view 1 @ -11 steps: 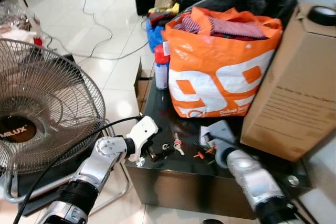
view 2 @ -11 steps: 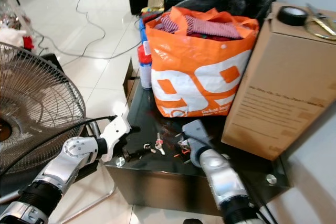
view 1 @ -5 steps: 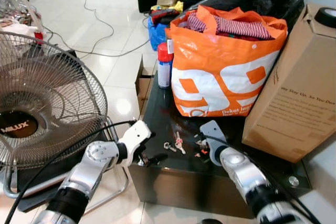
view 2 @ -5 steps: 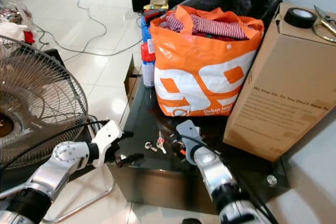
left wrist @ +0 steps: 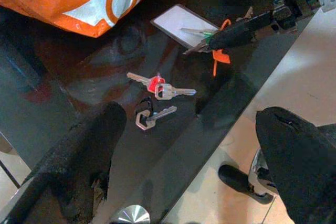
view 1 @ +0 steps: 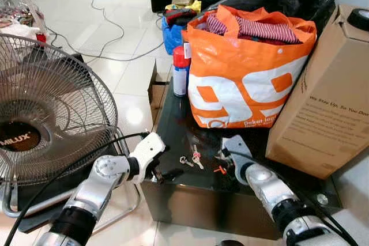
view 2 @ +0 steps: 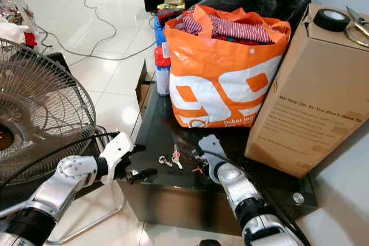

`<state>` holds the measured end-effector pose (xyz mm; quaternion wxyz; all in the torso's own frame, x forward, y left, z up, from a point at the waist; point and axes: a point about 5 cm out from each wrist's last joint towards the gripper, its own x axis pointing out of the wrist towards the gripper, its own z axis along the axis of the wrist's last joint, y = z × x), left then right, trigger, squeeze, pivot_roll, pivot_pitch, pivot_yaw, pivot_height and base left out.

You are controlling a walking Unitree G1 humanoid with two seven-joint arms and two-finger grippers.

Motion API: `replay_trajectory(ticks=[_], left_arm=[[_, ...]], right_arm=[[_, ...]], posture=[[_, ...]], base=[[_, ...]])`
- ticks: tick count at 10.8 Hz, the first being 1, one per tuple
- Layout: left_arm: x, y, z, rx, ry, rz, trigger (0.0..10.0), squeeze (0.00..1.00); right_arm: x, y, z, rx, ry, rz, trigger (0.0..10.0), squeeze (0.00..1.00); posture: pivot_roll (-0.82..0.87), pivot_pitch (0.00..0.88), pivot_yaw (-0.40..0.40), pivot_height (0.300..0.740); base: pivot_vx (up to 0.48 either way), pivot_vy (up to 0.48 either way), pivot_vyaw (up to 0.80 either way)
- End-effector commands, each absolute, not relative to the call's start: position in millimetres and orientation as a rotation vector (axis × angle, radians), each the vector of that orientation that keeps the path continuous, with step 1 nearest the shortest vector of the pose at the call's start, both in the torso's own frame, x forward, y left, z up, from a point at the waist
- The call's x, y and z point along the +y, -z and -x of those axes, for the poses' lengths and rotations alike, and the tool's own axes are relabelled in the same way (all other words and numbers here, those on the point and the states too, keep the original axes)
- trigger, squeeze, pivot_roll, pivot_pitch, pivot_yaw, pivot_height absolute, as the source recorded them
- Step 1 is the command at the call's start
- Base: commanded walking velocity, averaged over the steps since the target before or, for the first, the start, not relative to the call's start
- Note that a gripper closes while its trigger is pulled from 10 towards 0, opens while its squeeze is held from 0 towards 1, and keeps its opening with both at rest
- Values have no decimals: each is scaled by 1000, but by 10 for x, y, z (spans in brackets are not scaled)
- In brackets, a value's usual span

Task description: Hang keys on a hook

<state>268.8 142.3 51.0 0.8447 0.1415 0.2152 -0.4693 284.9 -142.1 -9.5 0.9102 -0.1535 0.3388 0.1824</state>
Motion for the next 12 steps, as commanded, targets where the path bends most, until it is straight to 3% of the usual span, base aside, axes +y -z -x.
replay_trajectory(ticks=[1, 5, 11, 12], left_arm=[[1444, -541, -2702, 449, 982, -307, 10000, 0], [1446, -549, -2720, 448, 986, -312, 10000, 0], [1442, -550, -2729, 448, 991, -315, 10000, 0], [1432, -553, -2740, 446, 989, -316, 10000, 0]], right_arm=[[-1473, 64, -2888, 687, -365, 318, 0, 0], [-1628, 21, -2937, 695, -428, 306, 0, 0], [-1631, 35, -2767, 741, -775, 249, 0, 0], [-1671, -25, -2820, 689, -729, 233, 8118, 0]], posture=[[-199, 0, 3, 740], [-199, 0, 5, 740], [-201, 0, 4, 740], [-204, 0, 4, 740]], base=[[0, 0, 0], [0, 0, 0], [0, 0, 0], [0, 0, 0]])
